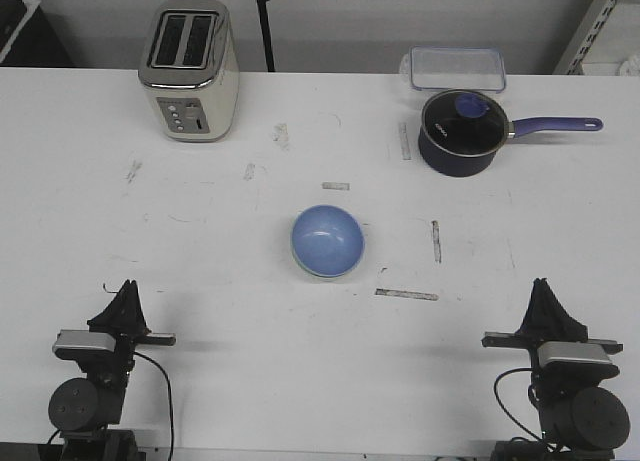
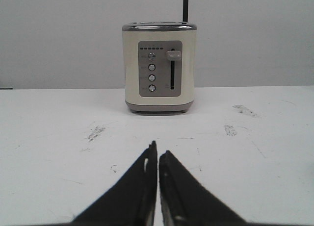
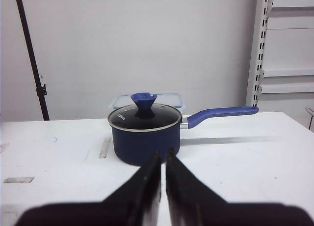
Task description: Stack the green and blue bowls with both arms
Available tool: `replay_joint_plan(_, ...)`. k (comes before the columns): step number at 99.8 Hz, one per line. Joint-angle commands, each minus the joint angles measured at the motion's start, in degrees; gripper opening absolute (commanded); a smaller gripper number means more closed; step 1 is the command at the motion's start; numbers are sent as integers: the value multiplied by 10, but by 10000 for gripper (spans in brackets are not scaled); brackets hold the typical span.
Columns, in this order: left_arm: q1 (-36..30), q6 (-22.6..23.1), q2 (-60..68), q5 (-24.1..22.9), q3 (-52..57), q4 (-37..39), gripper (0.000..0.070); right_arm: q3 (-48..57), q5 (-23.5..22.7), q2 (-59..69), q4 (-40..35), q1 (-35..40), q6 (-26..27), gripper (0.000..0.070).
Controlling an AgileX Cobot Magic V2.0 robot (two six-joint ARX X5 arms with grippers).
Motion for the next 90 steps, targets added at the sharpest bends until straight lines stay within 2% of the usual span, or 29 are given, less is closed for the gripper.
replay_joint_plan(1, 1, 5, -1, 0, -13, 8, 1, -12, -1, -13, 6, 0, 4, 10)
replay_joint_plan(26, 1, 5, -1, 0, -13, 9, 2, -94, 2, -89, 52, 0, 4, 10)
replay_joint_plan(74, 1, 5, -1, 0, -13, 9, 1, -206, -16, -87, 162, 3, 7, 10)
replay_joint_plan(90, 1, 5, -1, 0, -13, 8, 2, -206, -10, -87, 158, 7, 7, 9)
